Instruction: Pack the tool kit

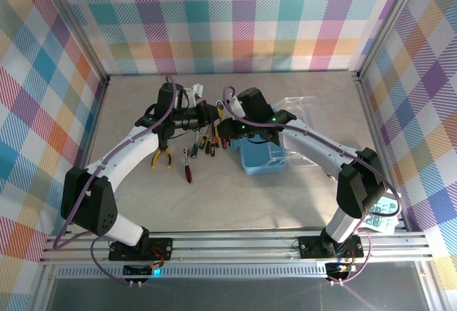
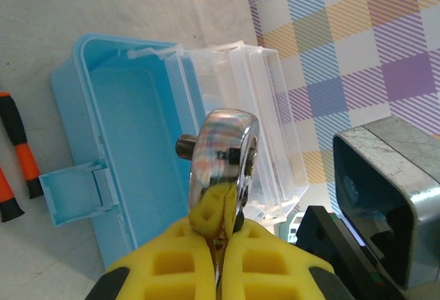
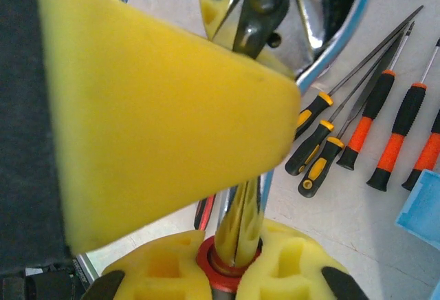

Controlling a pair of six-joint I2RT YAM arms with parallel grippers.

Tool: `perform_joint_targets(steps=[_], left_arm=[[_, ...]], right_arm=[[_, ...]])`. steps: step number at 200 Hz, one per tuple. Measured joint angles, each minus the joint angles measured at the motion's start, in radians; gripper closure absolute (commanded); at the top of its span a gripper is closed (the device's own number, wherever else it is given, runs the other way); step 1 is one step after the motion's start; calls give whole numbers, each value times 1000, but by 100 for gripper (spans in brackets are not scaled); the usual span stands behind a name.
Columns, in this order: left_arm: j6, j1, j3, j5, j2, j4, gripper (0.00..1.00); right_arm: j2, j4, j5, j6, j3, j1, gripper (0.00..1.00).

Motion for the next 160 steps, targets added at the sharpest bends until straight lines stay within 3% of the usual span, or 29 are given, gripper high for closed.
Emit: perform_joint_targets(steps=[7, 18, 41, 67, 90, 160], left_arm=[[14, 2, 6, -6, -1, -22, 45], [47, 8, 23, -41, -7, -85, 24], [129, 47, 56, -183, -43, -237, 3], [209, 121, 62, -408, -103, -389, 0], [242, 167, 23, -538, -131, -457, 0], [267, 186, -109, -665, -96, -547, 0]], right_arm=[[-3, -4, 3, -4, -4, -5, 100], [-17, -16, 8, -10, -19, -8, 100], [-65, -64, 41, -29, -59, -56, 100], [-94, -137, 151, -52, -68, -106, 100], [-82, -182, 242, -65, -77, -111, 100], [155, -241, 367, -100, -39, -109, 98]])
